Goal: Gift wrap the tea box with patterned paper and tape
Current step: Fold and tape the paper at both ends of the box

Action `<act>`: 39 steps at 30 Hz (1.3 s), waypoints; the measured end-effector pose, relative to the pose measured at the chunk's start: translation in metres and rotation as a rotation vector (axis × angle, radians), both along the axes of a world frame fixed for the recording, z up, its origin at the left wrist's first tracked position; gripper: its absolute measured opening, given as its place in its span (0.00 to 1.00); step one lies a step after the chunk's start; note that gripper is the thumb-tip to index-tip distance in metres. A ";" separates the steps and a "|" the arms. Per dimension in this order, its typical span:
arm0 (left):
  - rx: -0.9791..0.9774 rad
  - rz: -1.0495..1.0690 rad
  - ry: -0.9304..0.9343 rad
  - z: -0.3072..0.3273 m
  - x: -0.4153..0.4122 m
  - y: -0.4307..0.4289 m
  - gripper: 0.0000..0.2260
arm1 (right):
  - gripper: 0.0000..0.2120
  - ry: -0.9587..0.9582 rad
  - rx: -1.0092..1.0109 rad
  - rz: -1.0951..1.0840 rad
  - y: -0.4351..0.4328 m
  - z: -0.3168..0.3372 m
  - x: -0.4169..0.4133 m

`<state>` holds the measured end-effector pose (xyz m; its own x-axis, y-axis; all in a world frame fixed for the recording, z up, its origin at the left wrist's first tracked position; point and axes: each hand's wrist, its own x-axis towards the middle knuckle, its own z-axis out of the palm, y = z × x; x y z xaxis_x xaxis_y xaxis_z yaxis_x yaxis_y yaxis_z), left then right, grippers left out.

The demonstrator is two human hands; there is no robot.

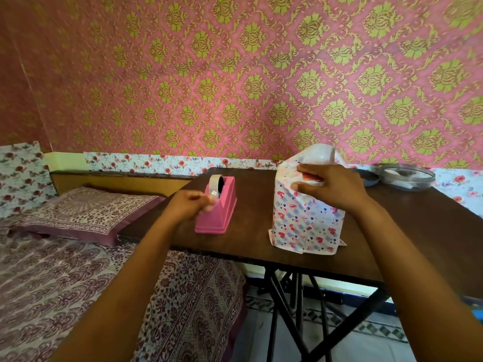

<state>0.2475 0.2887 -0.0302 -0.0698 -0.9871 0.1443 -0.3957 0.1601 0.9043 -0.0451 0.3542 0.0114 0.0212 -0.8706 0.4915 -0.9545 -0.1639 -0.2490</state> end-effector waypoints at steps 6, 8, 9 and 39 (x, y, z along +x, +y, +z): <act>-0.177 -0.333 0.193 0.055 -0.074 0.002 0.03 | 0.47 -0.123 0.074 0.066 0.000 0.009 -0.001; -0.226 -0.423 0.150 0.069 -0.103 0.001 0.02 | 0.46 -0.124 0.060 0.055 0.001 0.008 0.000; -0.239 -0.473 0.109 0.075 -0.116 -0.002 0.04 | 0.45 -0.122 0.049 0.049 0.001 0.008 0.000; -0.106 -0.358 -1.147 0.116 -0.163 -0.041 0.37 | 0.50 -0.047 0.019 0.000 -0.003 0.004 0.003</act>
